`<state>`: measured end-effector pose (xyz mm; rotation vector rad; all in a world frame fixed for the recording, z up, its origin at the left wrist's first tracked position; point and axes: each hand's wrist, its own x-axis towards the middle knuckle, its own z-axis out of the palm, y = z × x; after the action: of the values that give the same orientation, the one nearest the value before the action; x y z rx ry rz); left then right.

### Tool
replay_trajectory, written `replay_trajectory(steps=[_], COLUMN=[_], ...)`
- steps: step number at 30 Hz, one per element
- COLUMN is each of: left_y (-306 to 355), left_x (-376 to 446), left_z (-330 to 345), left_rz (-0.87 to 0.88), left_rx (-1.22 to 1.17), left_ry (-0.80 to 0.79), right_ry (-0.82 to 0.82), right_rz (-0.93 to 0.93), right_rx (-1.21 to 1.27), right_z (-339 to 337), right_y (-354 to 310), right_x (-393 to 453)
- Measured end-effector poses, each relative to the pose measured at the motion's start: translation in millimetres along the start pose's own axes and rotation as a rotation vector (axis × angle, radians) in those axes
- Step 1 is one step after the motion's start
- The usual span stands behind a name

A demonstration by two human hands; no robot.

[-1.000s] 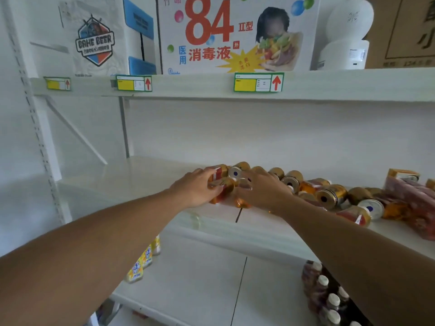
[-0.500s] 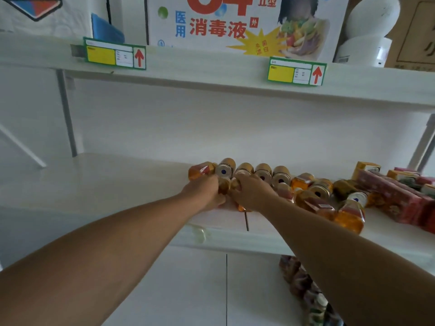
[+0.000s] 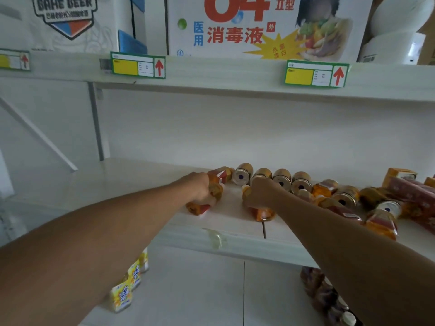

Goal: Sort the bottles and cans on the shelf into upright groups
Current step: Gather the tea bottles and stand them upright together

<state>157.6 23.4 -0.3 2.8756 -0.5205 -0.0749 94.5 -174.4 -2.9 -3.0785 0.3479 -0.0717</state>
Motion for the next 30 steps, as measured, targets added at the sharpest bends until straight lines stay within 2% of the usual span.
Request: replay_trajectory(steps=[2,5,11,14,17,22,30], left_y=[-6,-23,-61,-82,-106,-142,-203], left_x=[-1,-3,-14,-25,-37,-55,-61], left_z=[0,-6,-26,-35,-40,-41,-43], left_rz=[0.003,0.034,0.026,-0.004,-0.041,-0.163,-0.283], left_rx=[-0.058,-0.226,-0.713,-0.851,-0.868,-0.832,-0.792], left_ry=[0.0,0.014,0.264,0.355,0.393,0.412,0.467], right_ry=[0.02,-0.034,0.136,0.18,0.11,0.014,-0.079], right_rz=[0.023,-0.003,-0.096,-0.168,-0.238,-0.361,-0.436], right_rx=[0.091,0.271,0.792,0.944,1.097,1.209,1.24], right_z=[0,-5,-10,-11,-10,0,21], right_y=[0,1,-3,-14,-31,-72,-153], right_x=[0,4,18,24,33,46,65])
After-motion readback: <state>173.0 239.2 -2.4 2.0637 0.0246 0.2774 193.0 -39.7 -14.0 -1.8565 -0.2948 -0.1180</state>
